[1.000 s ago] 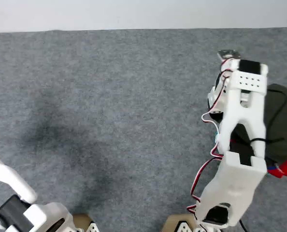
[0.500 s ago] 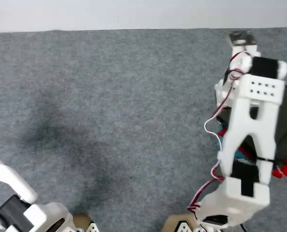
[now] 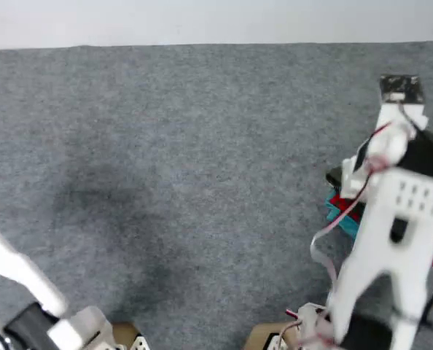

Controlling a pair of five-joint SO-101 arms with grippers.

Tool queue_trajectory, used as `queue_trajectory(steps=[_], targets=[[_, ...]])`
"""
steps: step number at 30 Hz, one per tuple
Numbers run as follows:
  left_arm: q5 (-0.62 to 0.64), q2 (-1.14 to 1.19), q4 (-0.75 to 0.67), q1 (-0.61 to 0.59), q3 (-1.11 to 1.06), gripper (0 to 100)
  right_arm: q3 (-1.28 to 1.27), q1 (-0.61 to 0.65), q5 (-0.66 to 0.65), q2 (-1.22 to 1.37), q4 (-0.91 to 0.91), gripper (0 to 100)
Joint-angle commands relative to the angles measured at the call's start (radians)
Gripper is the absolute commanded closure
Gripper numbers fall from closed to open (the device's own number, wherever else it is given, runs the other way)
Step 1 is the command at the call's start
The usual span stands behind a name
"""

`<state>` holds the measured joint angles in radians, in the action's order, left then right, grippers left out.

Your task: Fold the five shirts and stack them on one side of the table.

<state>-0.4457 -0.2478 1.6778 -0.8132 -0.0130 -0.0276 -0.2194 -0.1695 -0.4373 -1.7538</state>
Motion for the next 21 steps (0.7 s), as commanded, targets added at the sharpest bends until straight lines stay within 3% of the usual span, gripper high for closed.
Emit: queue_trajectory(steps=[1, 12, 21], targets=[[0.066, -0.141, 0.012, 0.107, 0.028, 99, -0.100, 0.067, 0.091, -0.216, 0.004, 99.0], [0.516, -0.502, -0.041, 0.474, -0.251, 99, -0.519, 0.168, 0.433, -0.561, 0.134, 99.0], [0.568, -0.744, -0.239, 0.671, -0.645, 99, -0.787, 0.170, 0.503, -0.750, 0.308, 99.0]])
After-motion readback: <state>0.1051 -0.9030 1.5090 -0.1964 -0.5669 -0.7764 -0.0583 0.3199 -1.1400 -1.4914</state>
